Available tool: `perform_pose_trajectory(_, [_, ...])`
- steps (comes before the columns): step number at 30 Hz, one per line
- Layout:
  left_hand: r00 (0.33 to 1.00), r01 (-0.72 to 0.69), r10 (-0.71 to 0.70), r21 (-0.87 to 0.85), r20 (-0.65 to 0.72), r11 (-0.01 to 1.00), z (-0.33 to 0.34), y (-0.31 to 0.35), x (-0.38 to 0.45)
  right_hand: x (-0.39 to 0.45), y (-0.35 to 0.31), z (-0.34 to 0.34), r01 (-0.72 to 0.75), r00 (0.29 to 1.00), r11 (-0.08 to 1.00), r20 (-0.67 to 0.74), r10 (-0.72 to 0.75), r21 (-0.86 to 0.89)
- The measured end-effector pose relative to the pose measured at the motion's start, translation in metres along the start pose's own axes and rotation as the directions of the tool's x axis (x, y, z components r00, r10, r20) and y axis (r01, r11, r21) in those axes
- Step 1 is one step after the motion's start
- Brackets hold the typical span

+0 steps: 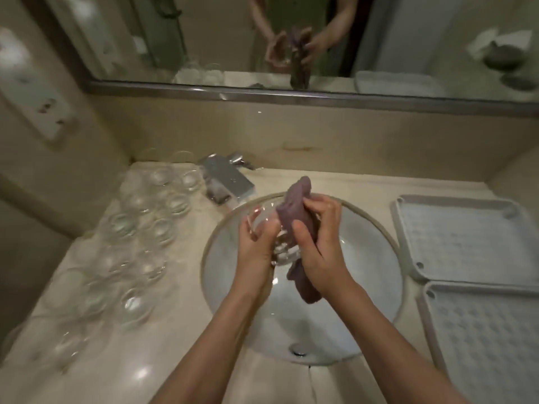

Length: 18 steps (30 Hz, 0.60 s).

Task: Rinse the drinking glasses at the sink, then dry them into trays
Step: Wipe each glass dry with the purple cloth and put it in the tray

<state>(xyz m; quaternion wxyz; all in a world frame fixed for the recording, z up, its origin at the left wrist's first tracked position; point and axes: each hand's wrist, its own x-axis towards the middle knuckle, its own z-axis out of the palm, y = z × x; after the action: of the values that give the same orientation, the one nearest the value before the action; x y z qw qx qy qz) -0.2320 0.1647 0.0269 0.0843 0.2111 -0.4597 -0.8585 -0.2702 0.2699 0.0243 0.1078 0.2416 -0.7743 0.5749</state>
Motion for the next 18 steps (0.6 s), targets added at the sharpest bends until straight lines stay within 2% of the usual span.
perform_pose_trajectory(3, [0.995, -0.088, 0.082, 0.109, 0.064, 0.99, 0.019, -0.03, 0.022, -0.004, 0.021, -0.005, -0.021, 1.0, 0.999, -0.001, 0.021, 0.04])
perform_pose_trajectory(6, [0.981, -0.147, 0.127, 0.132, 0.148, 0.98, 0.024, -0.058, 0.041, -0.008, 0.045, -0.011, -0.035, 0.998, 0.996, -0.055, 0.04, 0.084])
perform_pose_trajectory(8, [0.972, -0.146, 0.117, 0.133, 0.206, 0.98, 0.023, -0.079, 0.052, -0.005, 0.067, -0.013, -0.14, 0.975, 0.966, -0.142, 0.173, 0.216])
perform_pose_trajectory(9, [0.968, -0.139, 0.105, 0.142, 0.228, 0.98, 0.02, -0.091, 0.055, -0.003, 0.077, -0.014, -0.212, 0.949, 0.916, -0.151, 0.276, 0.34])
perform_pose_trajectory(11, [0.958, -0.147, 0.093, 0.185, 0.27, 0.972, 0.011, -0.114, 0.06, -0.003, 0.103, -0.013, -0.312, 0.897, 0.772, -0.095, 0.431, 0.554])
perform_pose_trajectory(12, [0.953, -0.16, 0.095, 0.211, 0.288, 0.964, 0.005, -0.123, 0.06, -0.007, 0.113, -0.011, -0.326, 0.885, 0.75, -0.094, 0.457, 0.575])
perform_pose_trajectory(15, [0.935, -0.269, 0.152, 0.364, 0.32, 0.892, -0.01, -0.132, 0.06, -0.023, 0.128, 0.0, -0.289, 0.875, 0.796, -0.19, 0.445, 0.532])
perform_pose_trajectory(17, [0.919, -0.36, 0.244, 0.41, 0.308, 0.838, -0.015, -0.134, 0.063, -0.033, 0.127, 0.006, -0.201, 0.912, 0.875, -0.243, 0.331, 0.44])
perform_pose_trajectory(18, [0.922, -0.36, 0.265, 0.374, 0.282, 0.855, -0.016, -0.135, 0.062, -0.04, 0.121, 0.01, -0.141, 0.94, 0.934, -0.251, 0.23, 0.329])
